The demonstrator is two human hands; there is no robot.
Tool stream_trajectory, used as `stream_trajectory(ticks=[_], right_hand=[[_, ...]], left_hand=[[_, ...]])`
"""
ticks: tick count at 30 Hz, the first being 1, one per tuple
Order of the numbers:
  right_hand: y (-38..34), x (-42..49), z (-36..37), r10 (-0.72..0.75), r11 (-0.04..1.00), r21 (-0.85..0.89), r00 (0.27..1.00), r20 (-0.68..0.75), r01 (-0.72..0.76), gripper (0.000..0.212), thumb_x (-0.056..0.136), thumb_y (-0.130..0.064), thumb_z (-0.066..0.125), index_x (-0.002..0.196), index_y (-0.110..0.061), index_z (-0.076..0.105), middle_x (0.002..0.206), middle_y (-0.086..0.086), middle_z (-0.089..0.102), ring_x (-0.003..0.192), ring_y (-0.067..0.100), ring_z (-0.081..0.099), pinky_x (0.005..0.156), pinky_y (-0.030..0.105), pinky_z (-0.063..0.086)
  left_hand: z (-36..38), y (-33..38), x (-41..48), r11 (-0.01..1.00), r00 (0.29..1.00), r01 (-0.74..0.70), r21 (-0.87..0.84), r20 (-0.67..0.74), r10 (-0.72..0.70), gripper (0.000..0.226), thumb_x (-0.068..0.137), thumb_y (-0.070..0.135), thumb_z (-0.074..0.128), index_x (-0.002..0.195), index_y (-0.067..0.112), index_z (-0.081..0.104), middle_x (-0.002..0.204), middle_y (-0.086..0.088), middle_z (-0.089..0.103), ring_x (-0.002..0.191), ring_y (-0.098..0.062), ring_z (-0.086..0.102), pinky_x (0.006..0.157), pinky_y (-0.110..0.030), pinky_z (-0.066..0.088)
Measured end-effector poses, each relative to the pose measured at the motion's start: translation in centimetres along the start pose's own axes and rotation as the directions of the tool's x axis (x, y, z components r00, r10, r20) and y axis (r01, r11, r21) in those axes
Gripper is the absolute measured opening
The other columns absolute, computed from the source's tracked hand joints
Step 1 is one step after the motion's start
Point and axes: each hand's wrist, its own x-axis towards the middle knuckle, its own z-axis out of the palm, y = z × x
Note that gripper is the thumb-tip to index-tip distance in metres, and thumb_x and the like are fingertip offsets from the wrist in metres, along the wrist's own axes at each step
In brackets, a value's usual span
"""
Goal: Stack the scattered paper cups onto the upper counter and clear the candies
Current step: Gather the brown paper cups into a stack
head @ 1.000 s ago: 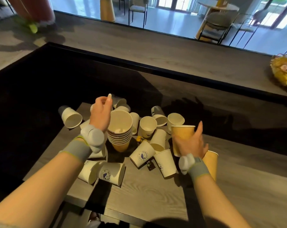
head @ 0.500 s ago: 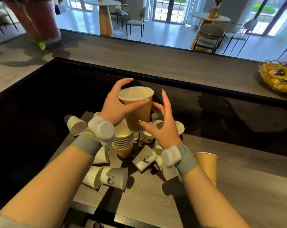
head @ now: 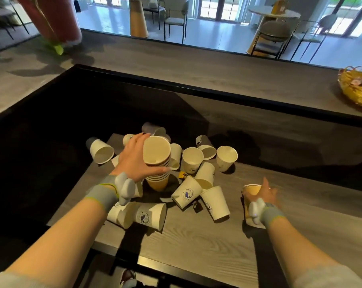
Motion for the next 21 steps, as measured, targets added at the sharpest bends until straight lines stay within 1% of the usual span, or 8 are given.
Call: stream_trajectory(ticks=[4, 7, 9, 12, 15, 17, 19, 21], right_hand=[[0.7, -0.1, 0.1, -0.011, 0.997, 0.08, 1.0, 0.002, 0.011, 0.1, 0.074, -0.025, 0.075, 0.147, -0.029, 0.006, 0.15, 0.02, 0.013, 0.129, 0.051, 0.032, 0.1, 0.06, 0.038], [-0.7, -1.2, -0.4, -0.127, 0.981, 0.116, 0.968, -0.217, 0.155, 0.099, 0.073, -0.018, 0.075, 0.146, -0.03, 0.009, 0.145, 0.019, 0.022, 0.125, 0.046, 0.038, 0.096, 0.057, 0.041], [-3.0, -2.2, -1.5, -0.218, 0.921, 0.231, 0.906, -0.363, 0.314, 0.098, 0.072, -0.015, 0.076, 0.145, -0.03, 0.013, 0.145, 0.015, 0.024, 0.126, 0.041, 0.038, 0.096, 0.053, 0.041], [-7.6, -4.3, -3.2, -0.303, 0.732, 0.429, 0.816, -0.492, 0.53, 0.094, 0.071, -0.011, 0.077, 0.144, -0.028, 0.02, 0.146, 0.01, 0.024, 0.127, 0.026, 0.036, 0.096, 0.035, 0.038], [-12.4, -7.2, -3.3, -0.447, 0.552, 0.462, 0.714, -0.539, 0.694, 0.092, 0.069, -0.011, 0.078, 0.142, -0.024, 0.024, 0.145, 0.007, 0.025, 0.121, 0.01, 0.032, 0.089, 0.013, 0.034], [-15.2, -9.2, -2.3, -0.549, 0.447, 0.472, 0.649, -0.527, 0.76, 0.089, 0.067, -0.014, 0.08, 0.139, -0.023, 0.028, 0.144, 0.007, 0.028, 0.122, 0.011, 0.034, 0.087, 0.009, 0.035], [-17.7, -11.0, -0.8, -0.628, 0.356, 0.463, 0.575, -0.525, 0.812, 0.078, 0.065, -0.016, 0.081, 0.13, -0.018, 0.038, 0.144, 0.008, 0.031, 0.127, 0.016, 0.035, 0.094, 0.014, 0.038], [-19.7, -12.7, 0.6, -0.683, 0.295, 0.46, 0.522, -0.511, 0.837, 0.065, 0.064, -0.018, 0.082, 0.116, -0.015, 0.044, 0.145, 0.007, 0.033, 0.129, 0.016, 0.035, 0.091, 0.005, 0.037]], left_hand=[[0.2, 0.1, 0.8, 0.998, 0.996, 0.032, -0.054, -0.078, -0.037, 0.075, 0.082, 0.064, 0.029, 0.147, 0.032, 0.014, 0.159, 0.005, 0.009, 0.146, -0.019, 0.011, 0.115, -0.051, 0.013], [0.9, 0.2, 1.1, 1.0, 0.999, 0.005, -0.001, -0.032, -0.005, 0.055, 0.096, 0.05, 0.022, 0.147, 0.03, 0.018, 0.158, 0.006, 0.017, 0.146, -0.016, 0.015, 0.117, -0.047, 0.016], [1.4, -0.2, 1.2, 0.996, 1.0, 0.005, 0.093, -0.027, -0.002, 0.056, 0.096, 0.051, 0.019, 0.147, 0.028, 0.021, 0.156, 0.004, 0.023, 0.144, -0.017, 0.021, 0.115, -0.047, 0.023], [1.5, -0.2, 1.1, 0.987, 0.997, -0.005, 0.162, -0.071, 0.017, 0.062, 0.092, 0.055, 0.013, 0.146, 0.028, 0.023, 0.155, 0.003, 0.028, 0.143, -0.018, 0.026, 0.114, -0.047, 0.026], [1.4, 0.2, 1.0, 0.993, 0.998, 0.01, -0.119, -0.062, -0.017, 0.052, 0.099, 0.044, 0.018, 0.147, 0.026, 0.022, 0.157, 0.004, 0.02, 0.145, -0.013, 0.017, 0.117, -0.032, 0.013], [1.2, 0.4, 1.1, 0.929, 0.994, 0.086, -0.36, -0.037, -0.107, 0.05, 0.1, 0.038, 0.018, 0.148, 0.024, 0.018, 0.158, 0.002, 0.016, 0.145, -0.011, 0.012, 0.116, -0.025, 0.009], [0.4, 1.1, 1.4, 0.792, 0.973, 0.162, -0.589, -0.038, -0.227, 0.053, 0.099, 0.045, 0.014, 0.145, 0.023, 0.028, 0.154, -0.004, 0.028, 0.143, -0.017, 0.023, 0.118, -0.033, 0.016], [-0.5, 2.2, 1.7, 0.615, 0.961, 0.163, -0.772, -0.017, -0.276, 0.061, 0.097, 0.049, 0.008, 0.138, 0.017, 0.04, 0.143, -0.008, 0.044, 0.131, -0.017, 0.042, 0.109, -0.03, 0.032]])
